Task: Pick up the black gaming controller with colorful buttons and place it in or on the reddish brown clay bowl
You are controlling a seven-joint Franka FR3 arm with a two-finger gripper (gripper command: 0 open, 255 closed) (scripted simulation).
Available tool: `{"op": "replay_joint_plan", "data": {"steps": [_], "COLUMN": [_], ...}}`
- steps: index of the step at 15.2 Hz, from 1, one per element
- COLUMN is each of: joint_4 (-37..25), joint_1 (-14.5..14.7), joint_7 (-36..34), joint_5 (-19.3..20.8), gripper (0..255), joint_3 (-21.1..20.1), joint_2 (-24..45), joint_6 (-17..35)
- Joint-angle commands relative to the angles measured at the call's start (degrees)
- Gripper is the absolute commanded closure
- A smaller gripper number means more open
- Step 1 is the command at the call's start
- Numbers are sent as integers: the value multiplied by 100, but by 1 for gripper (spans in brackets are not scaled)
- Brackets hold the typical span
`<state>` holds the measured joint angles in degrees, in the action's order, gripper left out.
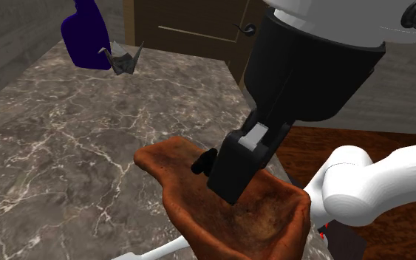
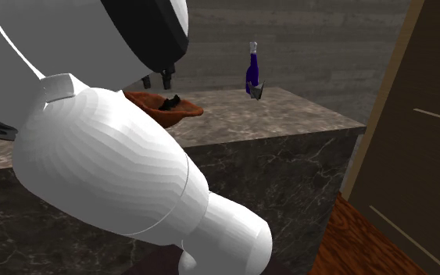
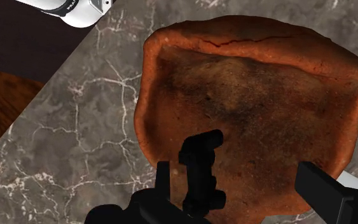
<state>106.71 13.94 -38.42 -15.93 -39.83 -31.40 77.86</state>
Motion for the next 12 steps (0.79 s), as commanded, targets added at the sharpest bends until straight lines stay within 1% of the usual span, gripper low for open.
{"op": "replay_joint_plan", "data": {"steps": [1, 4, 12], "joint_4": [-278, -1116, -1116], "joint_1": [-41, -169, -168], "joint_7": [-48, -214, -214], "joint_5": [46, 187, 187], "gripper": [0, 0, 0], "joint_3": [-19, -125, -125], "joint_2": [109, 472, 472], "joint_6": [-174, -672, -672]}}
